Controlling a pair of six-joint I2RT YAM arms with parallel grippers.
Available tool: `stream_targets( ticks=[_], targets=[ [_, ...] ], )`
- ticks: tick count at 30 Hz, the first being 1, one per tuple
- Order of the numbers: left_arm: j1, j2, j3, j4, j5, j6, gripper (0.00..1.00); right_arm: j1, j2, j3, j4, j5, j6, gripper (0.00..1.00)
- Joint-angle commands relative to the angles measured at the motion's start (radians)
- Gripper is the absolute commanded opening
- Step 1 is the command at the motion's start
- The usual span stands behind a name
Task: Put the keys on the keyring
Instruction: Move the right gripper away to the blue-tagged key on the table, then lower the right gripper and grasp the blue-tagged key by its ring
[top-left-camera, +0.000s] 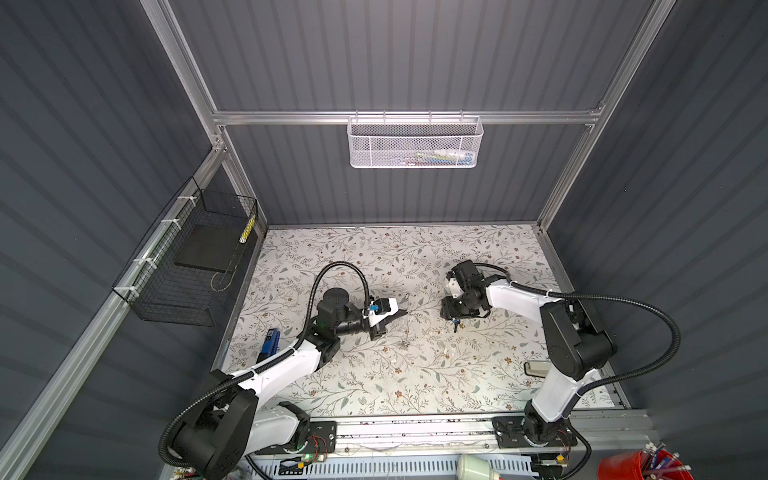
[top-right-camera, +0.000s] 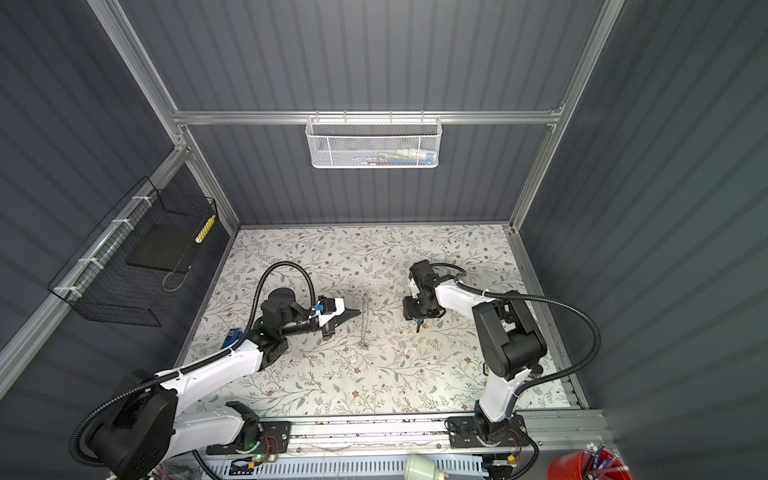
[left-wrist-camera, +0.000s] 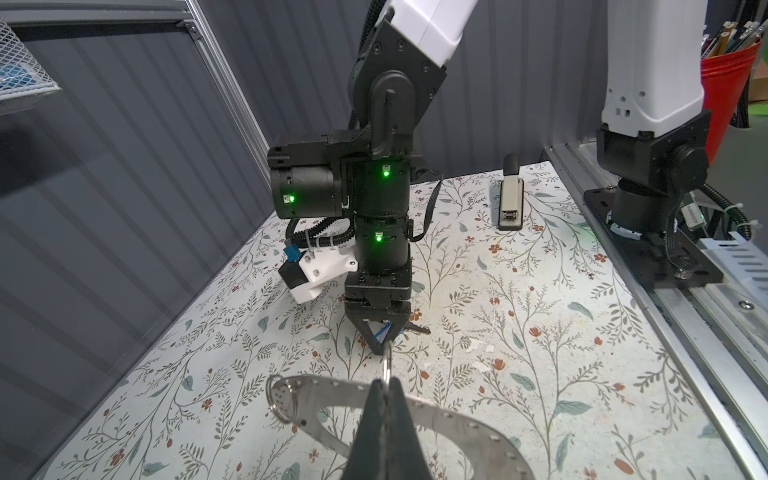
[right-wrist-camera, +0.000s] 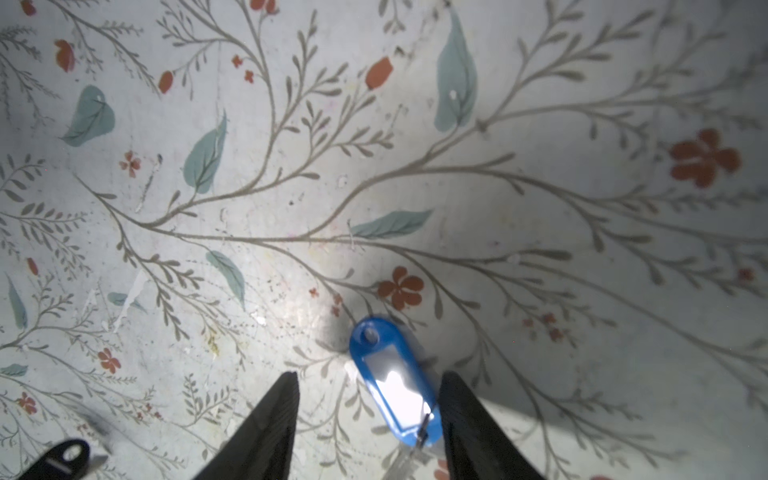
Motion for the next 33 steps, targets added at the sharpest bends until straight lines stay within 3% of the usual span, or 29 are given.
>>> stream_targets(
  ticks=[1, 9, 14, 17, 19, 23, 26, 33],
  targets=[
    [0.003, -0.009, 0.01, 0.023, 0.01, 0.009, 0.0, 0.019, 0.04, 0.042, -0.045, -0.082, -0.103, 0.56],
    [0.004, -0.013, 0.012, 0.011, 0.012, 0.014, 0.0, 0.046, 0.072, 0.058, -0.134, -0.242, -0.192, 0.48],
    [0.003, -0.015, 0.014, 0.009, 0.013, 0.015, 0.0, 0.067, 0.023, 0.034, -0.198, -0.264, -0.19, 0.45],
    [0.003, -0.015, 0.015, 0.009, 0.018, 0.014, 0.0, 0.073, -0.056, 0.001, -0.191, -0.194, -0.141, 0.45],
    [0.004, -0.015, 0.016, 0.011, 0.02, 0.013, 0.0, 0.073, -0.128, -0.026, -0.155, -0.063, -0.066, 0.47],
    [0.003, -0.021, 0.016, 0.012, 0.02, 0.012, 0.0, 0.071, -0.24, -0.066, -0.086, 0.085, 0.087, 0.42],
    [0.003, -0.028, 0.013, 0.01, 0.016, 0.013, 0.0, 0.069, -0.222, -0.05, -0.128, 0.17, 0.146, 0.41],
    [0.003, -0.04, 0.014, 0.002, 0.015, 0.019, 0.0, 0.059, -0.126, -0.02, -0.141, 0.193, 0.213, 0.36]
  ],
)
